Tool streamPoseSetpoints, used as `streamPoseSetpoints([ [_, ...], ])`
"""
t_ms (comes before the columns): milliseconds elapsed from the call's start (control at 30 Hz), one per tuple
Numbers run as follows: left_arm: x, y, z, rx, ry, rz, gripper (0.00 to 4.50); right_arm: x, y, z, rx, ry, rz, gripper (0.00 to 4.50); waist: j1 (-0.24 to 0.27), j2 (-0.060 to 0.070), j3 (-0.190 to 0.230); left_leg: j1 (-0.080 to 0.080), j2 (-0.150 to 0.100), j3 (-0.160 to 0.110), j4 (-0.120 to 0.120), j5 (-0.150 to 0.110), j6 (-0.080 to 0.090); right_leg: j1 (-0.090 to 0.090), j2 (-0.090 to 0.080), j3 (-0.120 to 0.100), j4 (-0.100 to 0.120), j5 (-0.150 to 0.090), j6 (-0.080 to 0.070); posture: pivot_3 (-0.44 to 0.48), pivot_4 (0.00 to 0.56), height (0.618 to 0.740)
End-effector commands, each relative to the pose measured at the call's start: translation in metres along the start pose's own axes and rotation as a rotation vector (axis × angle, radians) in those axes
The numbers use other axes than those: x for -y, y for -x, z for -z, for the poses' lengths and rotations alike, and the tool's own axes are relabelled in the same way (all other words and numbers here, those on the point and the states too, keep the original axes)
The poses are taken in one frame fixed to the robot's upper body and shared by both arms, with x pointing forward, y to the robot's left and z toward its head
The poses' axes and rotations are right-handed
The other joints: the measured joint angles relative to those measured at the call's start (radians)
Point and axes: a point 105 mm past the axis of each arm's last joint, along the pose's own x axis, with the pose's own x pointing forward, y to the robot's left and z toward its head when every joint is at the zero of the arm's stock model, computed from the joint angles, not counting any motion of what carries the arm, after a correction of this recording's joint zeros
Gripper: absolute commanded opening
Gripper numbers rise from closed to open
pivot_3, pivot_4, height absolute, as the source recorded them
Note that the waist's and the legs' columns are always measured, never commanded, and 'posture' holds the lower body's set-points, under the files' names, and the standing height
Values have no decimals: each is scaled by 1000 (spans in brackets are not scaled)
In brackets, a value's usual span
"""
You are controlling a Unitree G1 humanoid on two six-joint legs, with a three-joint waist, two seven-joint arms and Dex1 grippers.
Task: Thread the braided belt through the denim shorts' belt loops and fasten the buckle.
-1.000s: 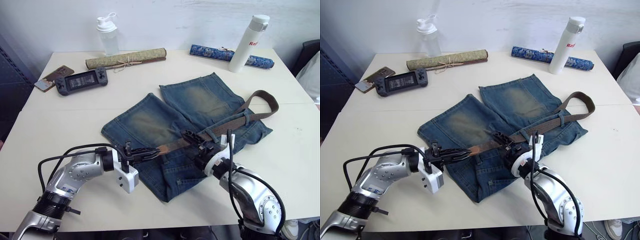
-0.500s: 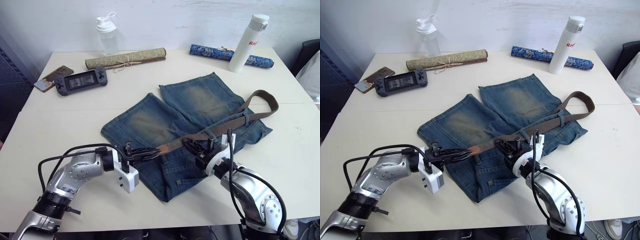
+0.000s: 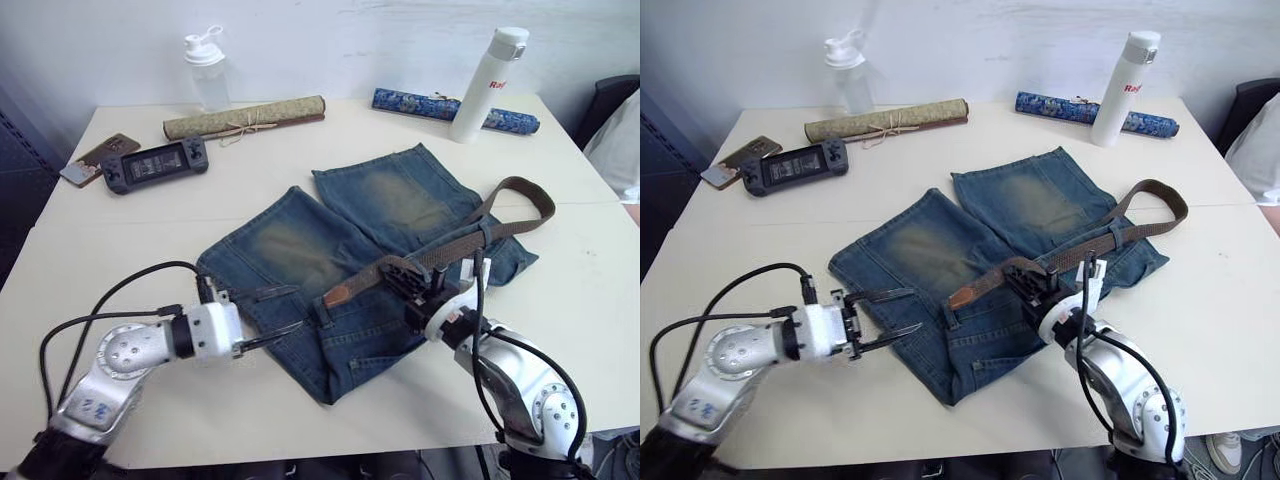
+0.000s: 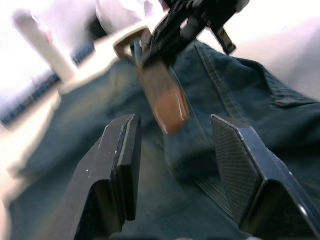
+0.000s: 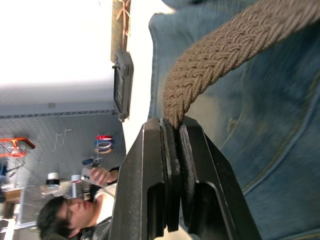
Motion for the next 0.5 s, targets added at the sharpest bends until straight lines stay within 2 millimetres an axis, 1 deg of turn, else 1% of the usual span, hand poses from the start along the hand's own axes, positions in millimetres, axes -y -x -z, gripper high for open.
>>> streamPoseSetpoints([
  [33,-1,10,-2,-5,34,-30,2462,-13,11,-8,9,85,-51,0,0,0,0,0,-1,0,0,0,0,0,0,0,0,0,0,0,150,717],
  [100,-1,11,0,-7,50,-43,2462,-9,12,-6,-7,139,-29,0,3,0,0,0,-1,0,0,0,0,0,0,0,0,0,0,0,150,717],
  [167,0,12,2,0,76,-55,2462,-4,10,1,-33,194,-10,0,4,0,0,0,-1,0,0,0,0,0,0,0,0,0,0,0,150,717],
  [300,6,13,8,-10,102,-41,2462,1,6,9,-44,225,2,0,3,0,0,0,0,1,0,0,0,0,0,1,0,0,0,0,150,717],
  [500,16,16,14,-22,116,-7,2462,5,1,7,-8,242,7,0,4,0,0,0,0,1,0,0,0,0,0,1,0,0,0,0,150,717],
])
